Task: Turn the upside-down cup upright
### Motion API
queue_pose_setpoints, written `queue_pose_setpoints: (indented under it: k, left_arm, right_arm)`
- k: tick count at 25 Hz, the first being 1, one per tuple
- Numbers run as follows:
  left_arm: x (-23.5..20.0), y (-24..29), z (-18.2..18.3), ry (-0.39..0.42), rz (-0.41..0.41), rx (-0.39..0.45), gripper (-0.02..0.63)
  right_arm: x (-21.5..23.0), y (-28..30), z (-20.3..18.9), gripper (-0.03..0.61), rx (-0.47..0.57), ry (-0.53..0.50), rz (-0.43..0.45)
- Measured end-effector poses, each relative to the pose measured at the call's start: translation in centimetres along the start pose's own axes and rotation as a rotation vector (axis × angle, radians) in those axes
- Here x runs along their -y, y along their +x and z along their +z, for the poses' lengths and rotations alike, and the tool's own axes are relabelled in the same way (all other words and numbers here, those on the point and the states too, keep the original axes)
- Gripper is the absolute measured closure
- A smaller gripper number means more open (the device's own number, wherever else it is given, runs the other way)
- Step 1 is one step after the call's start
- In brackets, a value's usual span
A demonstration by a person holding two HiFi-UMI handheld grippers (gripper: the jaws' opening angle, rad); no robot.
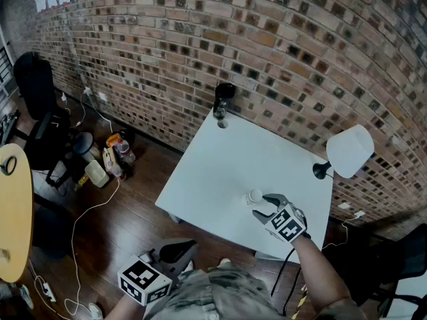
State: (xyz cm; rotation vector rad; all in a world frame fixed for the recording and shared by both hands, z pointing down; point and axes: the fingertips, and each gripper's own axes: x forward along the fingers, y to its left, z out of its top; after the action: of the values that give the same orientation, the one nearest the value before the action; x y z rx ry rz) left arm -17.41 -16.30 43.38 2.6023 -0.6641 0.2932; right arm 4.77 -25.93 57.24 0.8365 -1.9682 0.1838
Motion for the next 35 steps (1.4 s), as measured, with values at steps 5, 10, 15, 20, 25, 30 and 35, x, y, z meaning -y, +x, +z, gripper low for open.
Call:
queue_pose_setpoints:
  k: [5, 10, 15, 20, 25, 30, 35]
  left_arm:
    - [-0.3, 0.0, 0.5, 0.016, 0.025, 0.000, 0.607]
    - [0.1, 0.4, 0.0, -0.014, 0.058, 0.003, 0.607]
    - [0.5, 0.9, -0.3, -0.028, 0.100, -0.013, 0.607]
    - [1.1, 1.8, -0.7, -0.036, 0.123, -0.027, 0.607]
    - [1.6, 2.7, -0.5, -0.028, 0.128, -0.034, 0.607]
    - [2.3, 3.9, -0.5, -0.028, 0.105, -0.054, 0.607]
    - [3.1, 5.9, -0.2, -0.018, 0.068, -0.074, 0.607]
  right_arm:
    - [1.6, 3.3, -1.3, 0.320, -0.134, -0.066, 0.066]
    - [2.3, 6.3, -2.8, 0.304, -0.225, -0.138, 0.149]
    - [2.4, 8.2, -3.3, 0.301, -0.256, -0.185, 0.207]
    - [1.9, 9.1, -3.7, 0.309, -0.295, -0.261, 0.272]
    - [2.0, 8.8, -3.6, 0.312, -0.261, -0.260, 0.285]
    - [2.7, 7.8, -4.5, 0.313, -0.140, -0.162, 0.242]
    - [3.8, 6.1, -6.3, 0.313, 0.000, -0.013, 0.189]
